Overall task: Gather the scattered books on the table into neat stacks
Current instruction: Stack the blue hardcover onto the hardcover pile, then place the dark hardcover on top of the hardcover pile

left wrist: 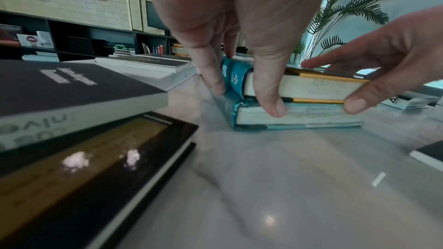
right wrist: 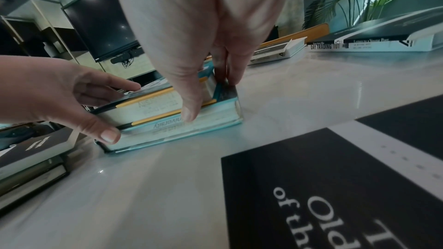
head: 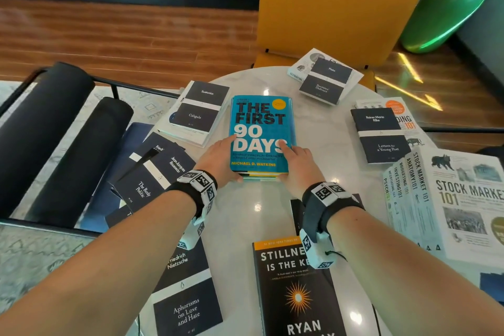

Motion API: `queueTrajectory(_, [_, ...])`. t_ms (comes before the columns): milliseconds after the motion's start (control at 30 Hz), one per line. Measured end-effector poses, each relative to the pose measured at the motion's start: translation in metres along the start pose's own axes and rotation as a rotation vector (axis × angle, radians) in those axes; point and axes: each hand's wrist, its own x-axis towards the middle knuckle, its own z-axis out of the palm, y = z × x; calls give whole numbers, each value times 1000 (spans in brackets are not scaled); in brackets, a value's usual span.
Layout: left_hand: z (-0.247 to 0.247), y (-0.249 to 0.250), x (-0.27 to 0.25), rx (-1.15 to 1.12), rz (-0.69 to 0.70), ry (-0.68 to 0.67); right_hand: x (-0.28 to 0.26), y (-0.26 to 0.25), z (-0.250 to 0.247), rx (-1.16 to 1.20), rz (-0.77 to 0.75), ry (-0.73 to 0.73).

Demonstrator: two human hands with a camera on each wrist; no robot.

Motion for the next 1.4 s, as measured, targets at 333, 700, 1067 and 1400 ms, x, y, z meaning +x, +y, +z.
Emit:
queueTrajectory(333, [-2, 5, -2, 43, 26, -1, 5, -4, -8, 44, 52, -51])
queueTrajectory(700, [-5, 4, -70, -22, -55, 220, -36, -41, -11, -7, 36, 177])
queueTrajectory(1067, [87, 37, -197, -85, -287, -130, -130, -1, 6, 54, 143, -13])
queueTrajectory(1400, [132, 75, -220, -194, -478, 0, -200, 41, 35, 285, 307, -384])
